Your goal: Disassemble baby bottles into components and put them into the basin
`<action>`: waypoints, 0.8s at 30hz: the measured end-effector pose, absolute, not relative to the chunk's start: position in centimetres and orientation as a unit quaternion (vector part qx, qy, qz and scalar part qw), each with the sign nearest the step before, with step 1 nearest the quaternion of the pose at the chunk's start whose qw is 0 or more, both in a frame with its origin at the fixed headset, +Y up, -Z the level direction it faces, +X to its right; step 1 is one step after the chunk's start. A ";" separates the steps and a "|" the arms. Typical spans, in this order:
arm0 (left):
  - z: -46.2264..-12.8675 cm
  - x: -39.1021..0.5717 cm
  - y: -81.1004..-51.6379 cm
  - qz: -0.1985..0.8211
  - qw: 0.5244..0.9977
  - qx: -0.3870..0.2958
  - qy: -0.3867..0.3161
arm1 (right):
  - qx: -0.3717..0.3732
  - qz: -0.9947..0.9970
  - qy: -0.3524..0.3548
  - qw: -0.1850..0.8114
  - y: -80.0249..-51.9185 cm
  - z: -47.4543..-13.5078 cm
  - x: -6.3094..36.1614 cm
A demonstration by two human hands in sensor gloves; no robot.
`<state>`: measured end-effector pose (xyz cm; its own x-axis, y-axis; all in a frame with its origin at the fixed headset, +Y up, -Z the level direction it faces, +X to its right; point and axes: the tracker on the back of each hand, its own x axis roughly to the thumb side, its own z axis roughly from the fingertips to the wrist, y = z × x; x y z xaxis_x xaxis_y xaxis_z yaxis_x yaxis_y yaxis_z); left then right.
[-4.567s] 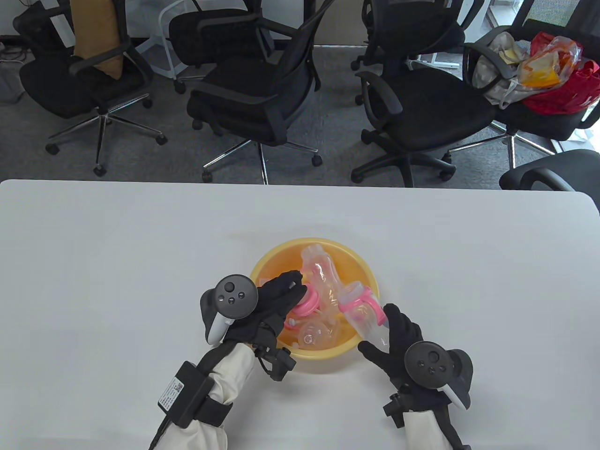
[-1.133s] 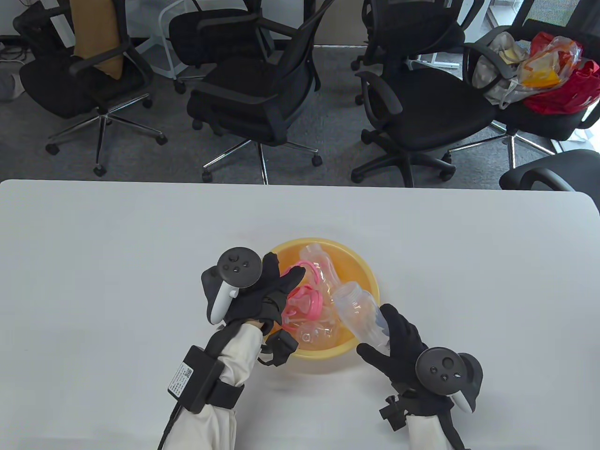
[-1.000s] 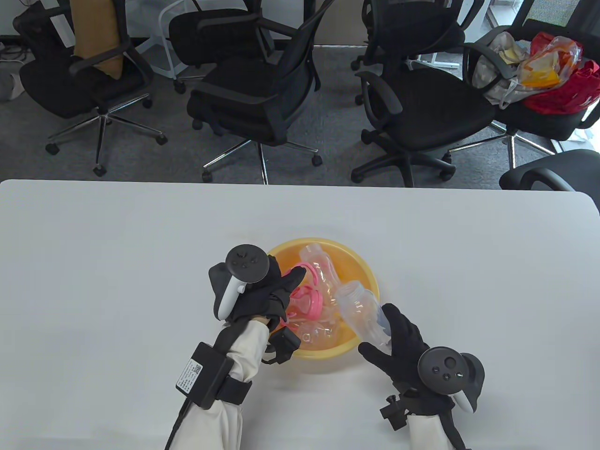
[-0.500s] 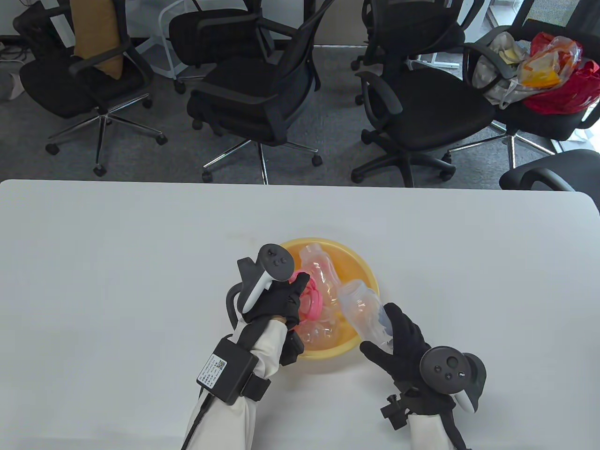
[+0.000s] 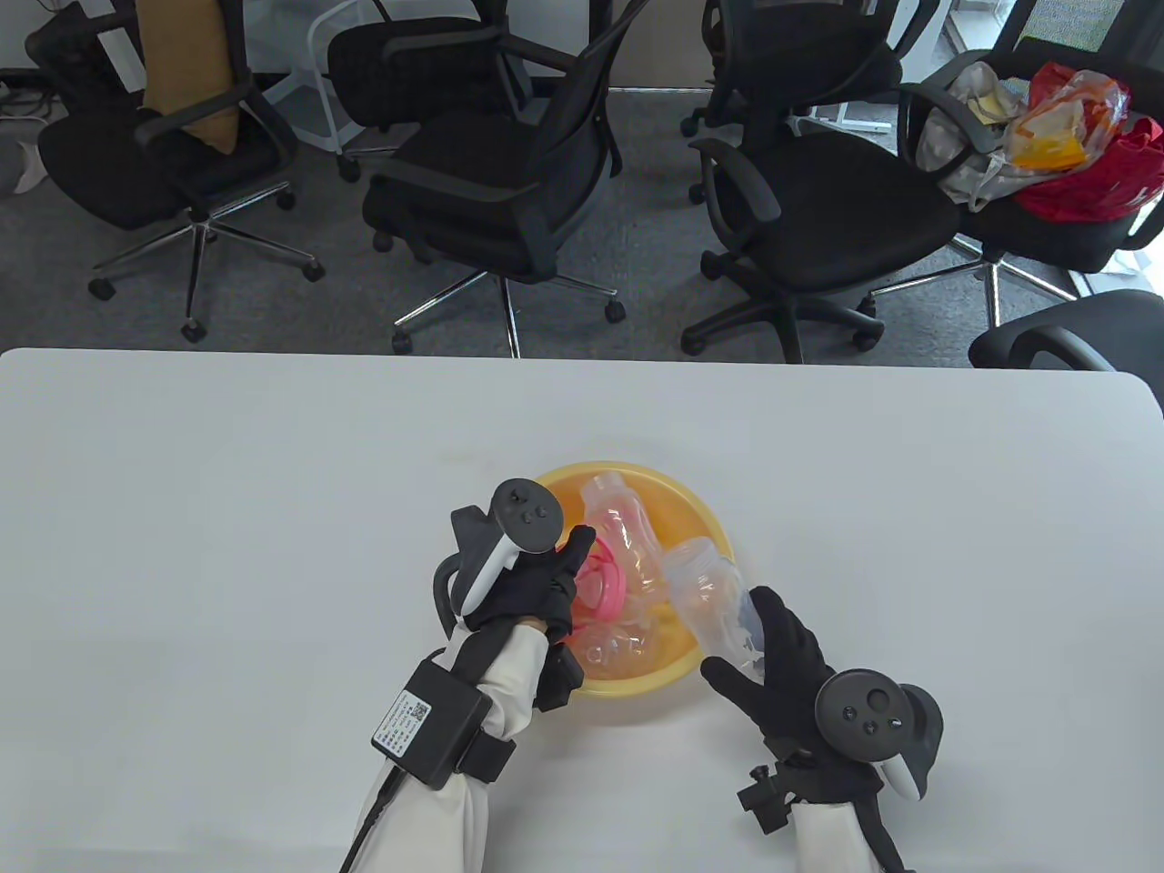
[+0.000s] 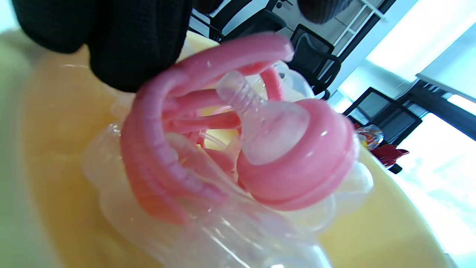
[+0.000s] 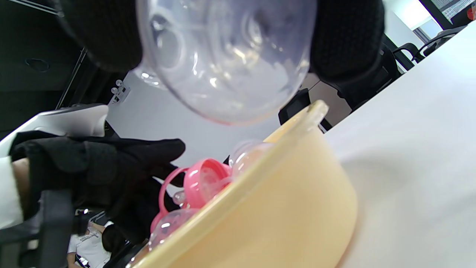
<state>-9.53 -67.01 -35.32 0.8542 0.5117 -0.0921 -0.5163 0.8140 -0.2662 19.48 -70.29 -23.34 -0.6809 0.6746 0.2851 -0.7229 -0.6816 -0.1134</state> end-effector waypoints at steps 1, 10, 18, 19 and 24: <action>-35.0 -9.8 -66.7 0.278 0.952 -0.131 -0.002 | 0.109 0.909 -0.108 0.388 -70.3 -23.4 19.5; -30.8 -12.9 -64.2 0.399 0.908 0.058 -0.113 | 0.109 0.886 -0.086 0.442 -69.8 -24.2 18.3; -27.4 -15.4 -63.7 0.484 0.844 0.146 -0.179 | 0.044 0.905 -0.065 0.417 -67.8 -26.5 17.0; -27.1 -15.6 -63.8 0.491 0.838 0.152 -0.184 | 0.037 0.910 -0.057 0.409 -67.7 -26.9 16.8; -26.4 -16.7 -64.5 0.514 0.818 0.177 -0.188 | 0.005 0.925 -0.008 0.381 -67.1 -28.8 15.9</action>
